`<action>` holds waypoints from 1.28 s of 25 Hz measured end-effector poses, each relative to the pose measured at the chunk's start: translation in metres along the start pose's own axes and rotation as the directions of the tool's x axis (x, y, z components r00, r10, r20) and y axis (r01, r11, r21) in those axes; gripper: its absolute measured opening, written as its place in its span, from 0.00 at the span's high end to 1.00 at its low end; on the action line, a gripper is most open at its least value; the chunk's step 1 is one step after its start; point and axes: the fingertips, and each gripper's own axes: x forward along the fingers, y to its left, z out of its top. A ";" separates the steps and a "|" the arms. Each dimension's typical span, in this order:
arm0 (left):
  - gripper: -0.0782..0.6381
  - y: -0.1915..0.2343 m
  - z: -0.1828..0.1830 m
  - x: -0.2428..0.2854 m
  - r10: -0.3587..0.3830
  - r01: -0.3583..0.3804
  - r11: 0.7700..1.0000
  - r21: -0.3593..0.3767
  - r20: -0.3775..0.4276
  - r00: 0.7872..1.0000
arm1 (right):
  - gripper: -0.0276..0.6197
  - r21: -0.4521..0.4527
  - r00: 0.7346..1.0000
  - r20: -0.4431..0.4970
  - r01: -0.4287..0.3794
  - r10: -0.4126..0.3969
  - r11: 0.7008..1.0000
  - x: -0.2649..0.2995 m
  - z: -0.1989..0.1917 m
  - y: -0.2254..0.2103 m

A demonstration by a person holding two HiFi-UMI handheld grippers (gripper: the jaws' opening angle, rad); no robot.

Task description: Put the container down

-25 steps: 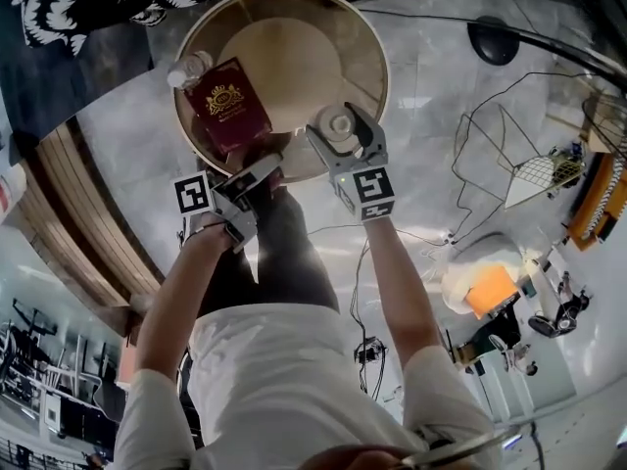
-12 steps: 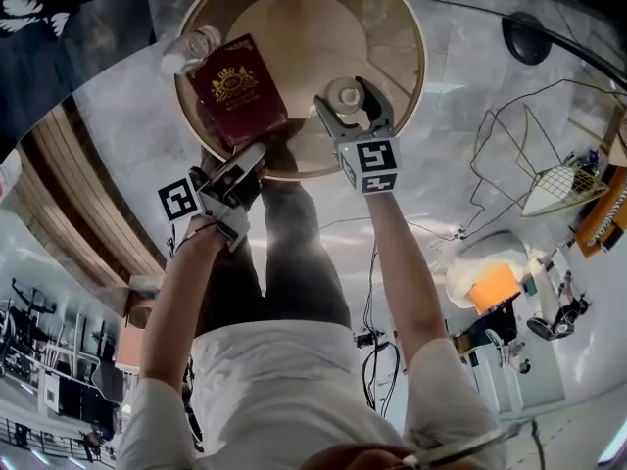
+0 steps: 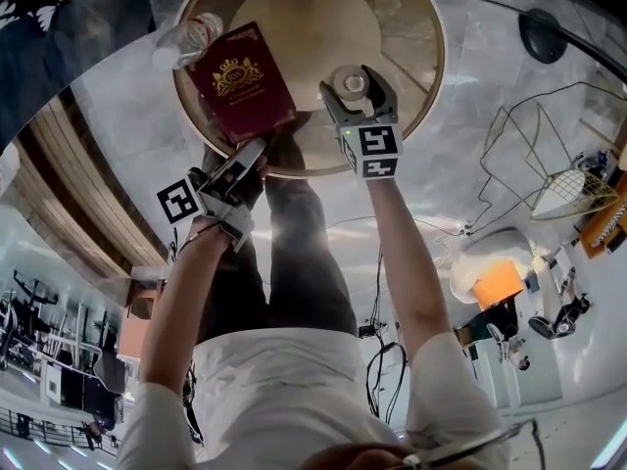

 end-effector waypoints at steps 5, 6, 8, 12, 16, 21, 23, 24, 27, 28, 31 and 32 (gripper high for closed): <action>0.86 -0.001 0.004 -0.002 0.018 -0.017 0.999 0.035 -0.011 1.000 | 0.44 -0.009 1.000 -0.010 0.021 -0.021 1.000 0.005 -0.011 -0.001; 0.86 -0.002 0.005 -0.002 0.017 -0.017 0.999 0.034 -0.006 1.000 | 0.44 -0.010 1.000 -0.011 0.022 -0.022 1.000 0.006 -0.012 -0.001; 0.86 -0.004 0.006 -0.002 0.012 -0.013 0.999 0.031 0.004 1.000 | 0.44 -0.012 1.000 -0.014 0.021 -0.021 1.000 0.006 -0.015 -0.001; 0.86 -0.001 0.007 -0.001 0.013 -0.014 0.999 0.032 0.005 1.000 | 0.44 -0.009 1.000 -0.022 0.021 -0.022 1.000 0.010 -0.022 -0.001; 0.86 0.001 0.003 0.002 0.010 -0.010 1.000 0.028 -0.005 1.000 | 0.44 -0.015 1.000 0.006 0.027 -0.026 1.000 0.013 -0.019 0.001; 0.86 0.005 -0.001 0.003 0.017 -0.017 0.999 0.031 -0.020 1.000 | 0.44 -0.048 0.999 0.015 0.038 -0.037 0.998 0.014 -0.022 0.004; 0.86 0.005 -0.002 0.003 0.017 -0.017 0.999 0.034 -0.023 1.000 | 0.44 -0.068 0.999 0.012 0.042 -0.041 0.997 0.013 -0.025 0.005; 0.86 0.004 -0.003 0.003 0.016 -0.016 0.999 0.035 -0.025 1.000 | 0.44 -0.081 0.999 0.012 0.045 -0.044 0.996 0.012 -0.026 0.005; 0.86 0.005 -0.005 0.003 0.020 -0.019 0.999 0.037 -0.031 0.999 | 0.44 -0.119 0.998 0.012 0.057 -0.056 0.991 0.012 -0.030 0.007; 0.86 0.005 -0.006 0.003 0.021 -0.020 0.999 0.038 -0.032 0.999 | 0.44 -0.133 0.998 0.009 0.063 -0.062 0.989 0.011 -0.032 0.008; 0.86 0.005 -0.008 0.003 0.020 -0.019 0.999 0.041 -0.033 0.999 | 0.44 -0.199 0.996 -0.010 0.080 -0.083 0.977 0.011 -0.036 0.008; 0.86 0.005 -0.009 0.004 0.019 -0.017 0.999 0.042 -0.034 0.999 | 0.44 -0.217 0.996 -0.010 0.083 -0.087 0.973 0.010 -0.036 0.008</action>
